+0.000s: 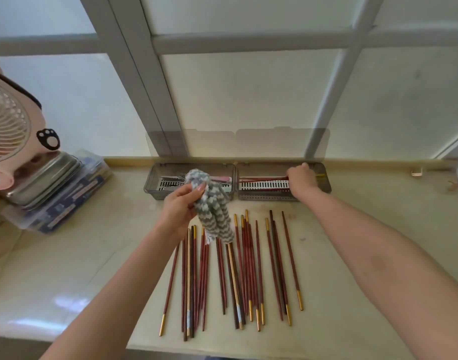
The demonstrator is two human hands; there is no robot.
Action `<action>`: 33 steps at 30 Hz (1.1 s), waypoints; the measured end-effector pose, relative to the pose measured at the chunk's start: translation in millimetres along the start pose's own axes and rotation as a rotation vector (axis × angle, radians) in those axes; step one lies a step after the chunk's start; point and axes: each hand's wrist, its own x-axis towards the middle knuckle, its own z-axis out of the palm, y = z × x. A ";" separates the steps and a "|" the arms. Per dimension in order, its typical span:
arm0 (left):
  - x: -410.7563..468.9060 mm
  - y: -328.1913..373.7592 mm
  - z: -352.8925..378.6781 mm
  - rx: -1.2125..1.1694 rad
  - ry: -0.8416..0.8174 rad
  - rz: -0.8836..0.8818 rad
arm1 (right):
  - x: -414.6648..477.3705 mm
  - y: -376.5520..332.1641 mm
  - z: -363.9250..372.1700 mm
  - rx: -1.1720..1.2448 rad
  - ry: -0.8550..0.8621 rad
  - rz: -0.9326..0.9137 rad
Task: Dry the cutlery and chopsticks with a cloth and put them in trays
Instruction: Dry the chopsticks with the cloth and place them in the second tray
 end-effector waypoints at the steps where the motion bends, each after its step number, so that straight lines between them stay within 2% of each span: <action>1: -0.3 -0.7 -0.9 -0.006 0.006 0.002 | 1.7 0.0 5.2 -0.043 -0.062 -0.006; 5: -0.5 -2.4 -7.4 -0.033 0.022 -0.003 | 11.7 11.6 22.6 -0.048 -0.241 0.034; 7: 0.6 -2.5 -8.6 -0.040 0.020 -0.004 | 11.1 16.1 22.0 -0.054 -0.201 0.057; 8: 1.5 -2.4 -8.1 -0.042 0.025 -0.003 | 8.2 15.3 21.0 -0.028 -0.104 0.044; 10: 2.7 -2.5 -4.8 -0.055 0.032 -0.008 | -8.2 6.9 21.0 0.120 0.166 -0.118; 11: 3.6 -2.8 -3.3 -0.059 0.034 -0.011 | -20.4 -1.9 20.5 0.236 0.217 -0.242; 13: 6.6 -3.9 -2.5 -0.061 0.042 -0.021 | -44.8 -27.0 22.5 0.346 0.070 -0.486; 14: 6.3 -3.7 -2.5 -0.057 0.044 -0.023 | -53.3 -41.5 29.0 0.348 -0.035 -0.536; 16: 7.3 -4.9 -4.6 -0.042 0.060 -0.033 | -59.4 -67.1 47.4 0.417 -0.143 -0.412; 18: 4.7 -7.3 -5.3 -0.037 0.068 -0.047 | -61.5 -84.1 61.8 0.509 -0.149 -0.144; 21: -0.2 -12.8 -4.8 -0.036 0.062 -0.071 | -61.8 -97.6 66.0 0.423 -0.157 0.088; 28: -4.1 -9.1 -14.3 -0.042 0.089 -0.049 | -46.0 -115.9 61.4 0.444 -0.319 0.286; 33: -6.7 -8.3 -16.7 -0.047 0.095 -0.059 | -54.2 -119.1 60.0 0.439 -0.280 0.286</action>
